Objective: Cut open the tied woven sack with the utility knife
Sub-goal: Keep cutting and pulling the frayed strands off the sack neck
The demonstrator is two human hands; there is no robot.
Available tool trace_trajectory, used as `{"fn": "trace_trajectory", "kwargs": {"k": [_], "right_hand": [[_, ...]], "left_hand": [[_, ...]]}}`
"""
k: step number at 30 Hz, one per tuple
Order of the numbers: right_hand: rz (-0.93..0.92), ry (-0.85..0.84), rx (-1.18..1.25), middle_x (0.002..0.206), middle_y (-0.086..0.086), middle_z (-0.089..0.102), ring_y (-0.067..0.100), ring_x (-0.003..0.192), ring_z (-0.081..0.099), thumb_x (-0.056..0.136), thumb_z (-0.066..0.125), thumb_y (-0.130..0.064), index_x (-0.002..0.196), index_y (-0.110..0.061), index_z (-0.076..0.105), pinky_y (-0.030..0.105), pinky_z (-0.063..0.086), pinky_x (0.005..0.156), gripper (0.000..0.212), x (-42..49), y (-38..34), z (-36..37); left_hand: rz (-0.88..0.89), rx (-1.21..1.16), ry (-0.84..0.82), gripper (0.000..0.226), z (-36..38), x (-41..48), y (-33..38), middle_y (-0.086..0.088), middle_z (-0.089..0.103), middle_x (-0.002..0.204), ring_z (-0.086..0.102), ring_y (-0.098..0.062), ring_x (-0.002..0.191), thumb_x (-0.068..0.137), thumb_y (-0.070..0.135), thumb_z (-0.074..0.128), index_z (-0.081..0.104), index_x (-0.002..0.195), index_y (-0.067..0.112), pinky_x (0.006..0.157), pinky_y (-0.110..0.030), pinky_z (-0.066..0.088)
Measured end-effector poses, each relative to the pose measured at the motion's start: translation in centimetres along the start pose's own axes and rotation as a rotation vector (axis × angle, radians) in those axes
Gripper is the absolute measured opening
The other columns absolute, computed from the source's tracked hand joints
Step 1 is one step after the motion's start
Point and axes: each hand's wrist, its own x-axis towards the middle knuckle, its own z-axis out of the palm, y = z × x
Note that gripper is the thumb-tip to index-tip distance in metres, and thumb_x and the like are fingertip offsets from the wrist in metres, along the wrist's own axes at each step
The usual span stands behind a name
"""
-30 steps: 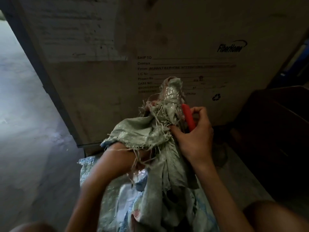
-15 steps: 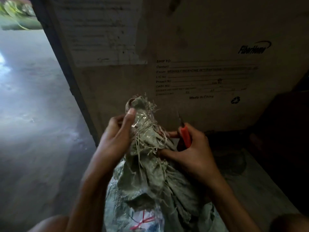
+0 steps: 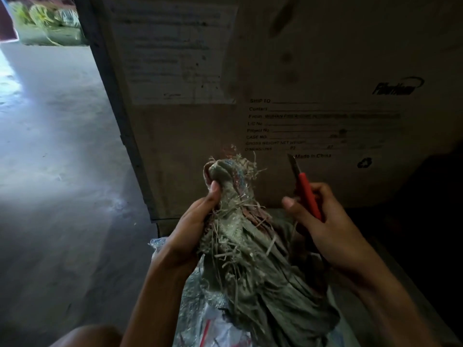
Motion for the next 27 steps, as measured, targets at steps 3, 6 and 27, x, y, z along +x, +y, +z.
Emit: {"fn": "trace_trajectory", "kwargs": {"k": [3, 6, 27], "right_hand": [[-0.093, -0.011, 0.028, 0.09, -0.009, 0.065, 0.01, 0.074, 0.06, 0.075, 0.059, -0.063, 0.095, -0.04, 0.062, 0.03, 0.044, 0.067, 0.031, -0.4, -0.5, 0.0], [-0.177, -0.002, 0.023, 0.087, -0.003, 0.066, 0.013, 0.071, 0.058, 0.086, 0.055, -0.057, 0.1, -0.035, 0.063, 0.037, 0.046, 0.065, 0.027, -0.8, -0.8, 0.3], [-0.492, 0.161, -0.538, 0.096, -0.025, 0.068, -0.005, 0.089, 0.065, 0.096, 0.05, -0.042, 0.124, -0.041, 0.06, 0.024, 0.059, 0.07, 0.03, -3.8, -2.8, 2.6]], "left_hand": [[-0.004, -0.103, 0.004, 0.048, 0.1, 0.1, -0.1, -0.022, 0.069, 0.129, 0.066, -0.036, 0.122, 0.092, 0.052, 0.056, 0.077, 0.115, 0.015, 0.103, -0.048, 0.053], [-0.004, -0.164, 0.055, 0.043, -0.2, 0.3, 0.0, -0.024, 0.07, 0.126, 0.069, -0.037, 0.116, 0.085, 0.042, 0.067, 0.079, 0.111, 0.011, 0.095, -0.046, 0.058], [0.185, -0.107, 0.087, 0.077, 1.7, 0.3, -0.2, -0.007, 0.082, 0.086, 0.08, -0.018, 0.078, 0.099, 0.069, 0.022, 0.084, 0.083, 0.028, 0.062, -0.024, 0.062]]}}
